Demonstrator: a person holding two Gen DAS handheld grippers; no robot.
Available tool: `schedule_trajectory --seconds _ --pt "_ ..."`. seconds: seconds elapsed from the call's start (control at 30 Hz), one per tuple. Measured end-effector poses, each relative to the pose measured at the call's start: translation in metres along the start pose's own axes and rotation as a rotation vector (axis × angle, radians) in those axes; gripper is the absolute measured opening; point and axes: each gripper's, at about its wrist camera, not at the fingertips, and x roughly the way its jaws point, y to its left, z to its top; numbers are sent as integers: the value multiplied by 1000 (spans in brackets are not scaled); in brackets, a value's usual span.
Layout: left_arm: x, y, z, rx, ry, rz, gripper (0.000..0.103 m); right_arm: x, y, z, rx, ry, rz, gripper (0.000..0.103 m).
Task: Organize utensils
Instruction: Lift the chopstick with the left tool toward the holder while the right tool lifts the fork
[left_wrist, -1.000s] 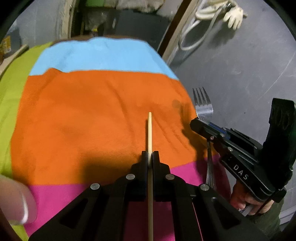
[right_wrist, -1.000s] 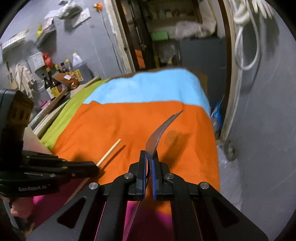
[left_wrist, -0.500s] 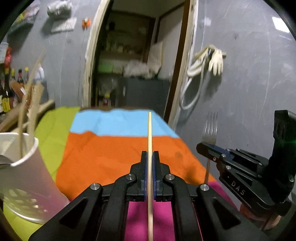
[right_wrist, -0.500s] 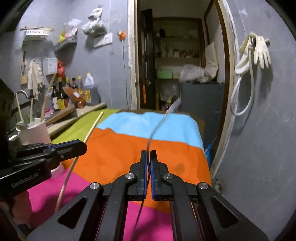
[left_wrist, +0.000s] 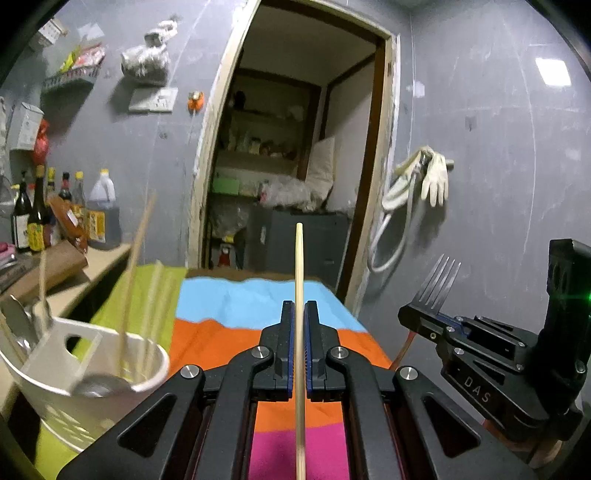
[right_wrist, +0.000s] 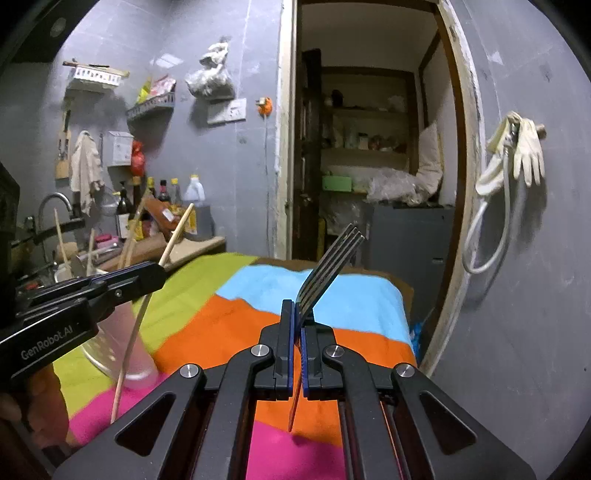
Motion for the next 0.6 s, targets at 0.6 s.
schedule_trajectory --seconds 0.6 --pt "-79 76 72 -23 -211 124 2 -15 78 91 -31 -137 180 1"
